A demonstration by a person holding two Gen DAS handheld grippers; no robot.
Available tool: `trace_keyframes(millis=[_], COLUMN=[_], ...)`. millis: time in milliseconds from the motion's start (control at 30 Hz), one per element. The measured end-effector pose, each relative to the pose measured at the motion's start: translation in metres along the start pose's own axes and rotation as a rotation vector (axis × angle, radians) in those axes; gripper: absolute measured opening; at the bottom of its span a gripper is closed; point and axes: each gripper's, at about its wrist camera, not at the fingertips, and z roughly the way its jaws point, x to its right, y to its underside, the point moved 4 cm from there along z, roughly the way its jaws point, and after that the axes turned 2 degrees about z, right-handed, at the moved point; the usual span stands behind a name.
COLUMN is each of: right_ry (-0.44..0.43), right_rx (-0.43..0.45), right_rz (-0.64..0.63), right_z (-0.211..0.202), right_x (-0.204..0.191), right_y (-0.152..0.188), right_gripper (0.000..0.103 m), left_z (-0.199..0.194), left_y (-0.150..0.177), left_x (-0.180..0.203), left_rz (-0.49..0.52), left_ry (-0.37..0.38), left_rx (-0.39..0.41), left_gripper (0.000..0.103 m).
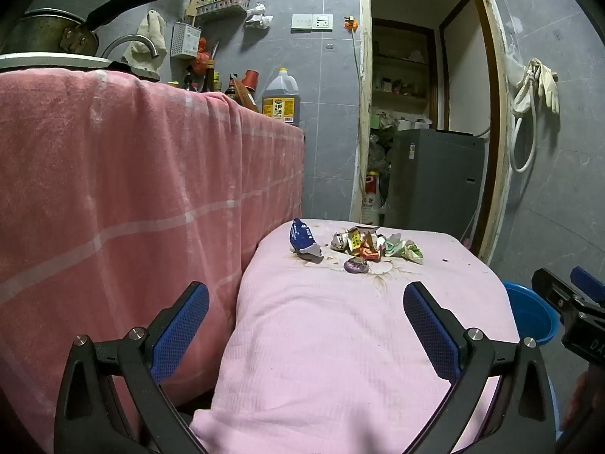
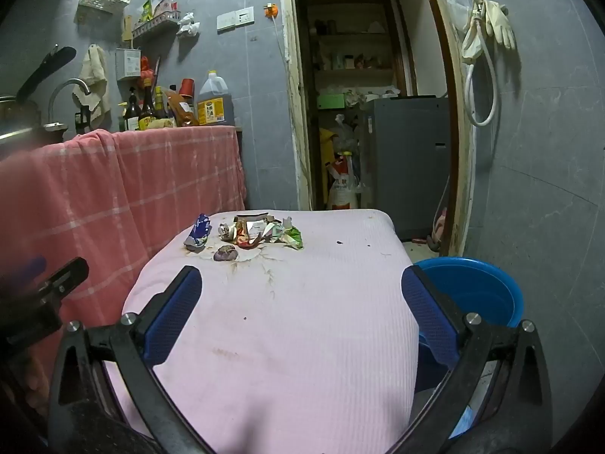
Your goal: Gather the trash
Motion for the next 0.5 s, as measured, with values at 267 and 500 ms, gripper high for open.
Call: trace_keyframes(millis=[267,500], right_ry=[0.002,0.002], right_rx=[-0.004,-0.004], right_rz=[-0.003,-0.003], right_z=[0.0001,-0.0002], right_x=[0.0004,0.0003], right_y=[0.0,0.0001], right_gripper=[0.103,0.103], left_z=[0.0005,-0.0036], left_y=[-0.0001,0.0001], left_x=[0.005,0.0004], left_rz=[0.002,-0.015], left_ry=[-0.008,0.005], left_rx=[0.005,0.008], left_gripper=[0.101,0.101])
